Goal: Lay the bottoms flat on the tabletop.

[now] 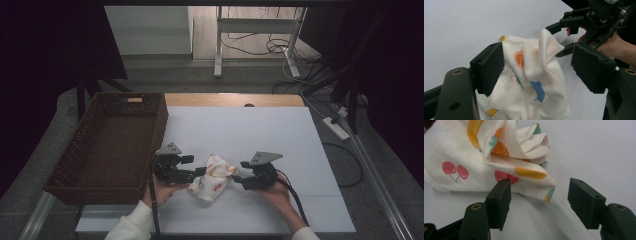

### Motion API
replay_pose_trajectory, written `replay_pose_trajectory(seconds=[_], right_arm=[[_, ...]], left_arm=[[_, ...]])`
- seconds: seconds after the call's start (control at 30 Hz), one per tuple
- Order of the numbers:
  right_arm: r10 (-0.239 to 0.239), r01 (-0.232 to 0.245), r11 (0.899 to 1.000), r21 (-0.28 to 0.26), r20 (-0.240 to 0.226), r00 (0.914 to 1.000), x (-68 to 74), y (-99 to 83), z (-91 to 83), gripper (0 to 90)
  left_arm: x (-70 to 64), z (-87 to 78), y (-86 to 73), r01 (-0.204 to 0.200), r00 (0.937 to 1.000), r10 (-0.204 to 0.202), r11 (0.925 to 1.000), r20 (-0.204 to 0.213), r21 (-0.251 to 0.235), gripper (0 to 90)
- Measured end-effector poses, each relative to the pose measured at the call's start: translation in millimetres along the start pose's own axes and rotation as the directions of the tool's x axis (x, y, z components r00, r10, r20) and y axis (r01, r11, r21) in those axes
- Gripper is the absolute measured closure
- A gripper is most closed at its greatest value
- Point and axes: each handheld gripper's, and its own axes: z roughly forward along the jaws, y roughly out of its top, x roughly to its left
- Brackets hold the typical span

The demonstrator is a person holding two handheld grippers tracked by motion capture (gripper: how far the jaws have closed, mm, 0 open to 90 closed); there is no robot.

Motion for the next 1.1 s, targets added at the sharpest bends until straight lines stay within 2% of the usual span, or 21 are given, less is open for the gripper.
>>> replay_pose_trajectory(seconds=[0.2,0.3,0.5,0.63,0.7,0.77,0.9,1.1], right_arm=[[0.001,-0.001,1.000,0.012,-0.016,0.9999,-2.8,1.3,6.7,38.5],[-0.014,0.014,1.000,0.019,-0.019,0.9997,-2.6,2.4,11.9,43.9],[-0.018,0.018,0.999,0.038,-0.007,0.9998,-2.5,2.0,19.3,61.0],[0.005,-0.005,0.999,0.036,0.013,0.9999,-4.5,1.5,18.8,77.8],[0.027,-0.028,0.999,0.034,0.007,0.9996,-6.3,1.9,16.5,82.4],[0.041,-0.041,0.999,0.034,-0.002,0.9992,-6.7,2.3,15.3,83.6],[0.043,-0.043,0.999,0.029,0.008,0.9991,-6.1,5.5,9.3,84.4],[0.068,-0.066,0.997,-0.042,0.052,0.9963,-8.5,14.4,-16.4,84.7]], left_arm=[[1.0,0.1,-0.4,0.002,1.0000,-0.002,1.0000,-0.001,0.001,25.7],[1.2,0.0,-0.5,0.003,1.0000,-0.003,1.0000,-0.002,0.000,25.7],[1.5,-0.3,-0.8,0.003,1.0000,-0.003,1.0000,-0.004,0.001,25.8],[1.5,-0.7,-0.7,0.002,1.0000,-0.002,1.0000,-0.006,0.001,25.8],[1.4,-0.7,-0.6,0.002,1.0000,-0.002,1.0000,-0.006,0.000,25.7],[1.4,-0.7,-0.6,0.001,1.0000,-0.001,1.0000,-0.007,0.001,25.8],[1.7,-1.3,-0.4,0.000,1.0000,0.000,1.0000,-0.008,-0.001,25.8],[1.1,-1.3,-0.3,0.000,1.0000,0.000,1.0000,-0.008,-0.003,25.7]])
